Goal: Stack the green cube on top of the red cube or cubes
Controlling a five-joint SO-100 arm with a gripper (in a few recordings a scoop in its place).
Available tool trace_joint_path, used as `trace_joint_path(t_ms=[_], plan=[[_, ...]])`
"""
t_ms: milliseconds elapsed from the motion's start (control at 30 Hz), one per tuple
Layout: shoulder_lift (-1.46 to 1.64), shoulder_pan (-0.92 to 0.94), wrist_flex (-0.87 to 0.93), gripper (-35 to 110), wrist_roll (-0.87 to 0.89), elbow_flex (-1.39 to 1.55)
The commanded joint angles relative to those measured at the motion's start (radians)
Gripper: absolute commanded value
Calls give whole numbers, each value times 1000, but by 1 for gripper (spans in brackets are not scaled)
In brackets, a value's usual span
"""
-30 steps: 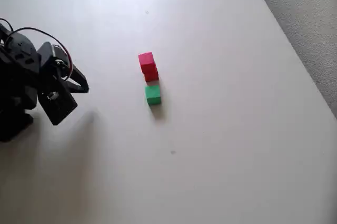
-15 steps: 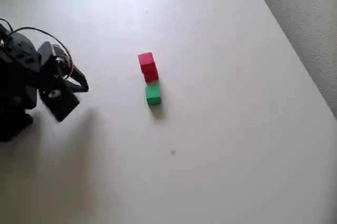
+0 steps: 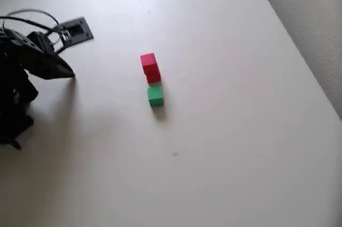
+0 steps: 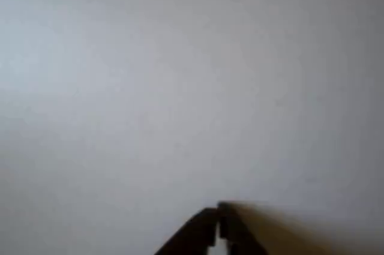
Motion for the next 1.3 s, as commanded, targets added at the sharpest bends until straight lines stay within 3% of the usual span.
trace_joint_path(t_ms=[0,100,367,533,833,1000,1100,1267], plan=[[26,-35,26,-2,-44,18],[6,37,18,-2,-48,18],[-5,503,12,-2,-46,20],[-5,419,12,-2,-43,20],[-6,508,12,-2,-41,20],[-6,445,12,-2,-38,20],[-6,491,-34,-2,61,-2],[-9,723,-189,6,426,-150]])
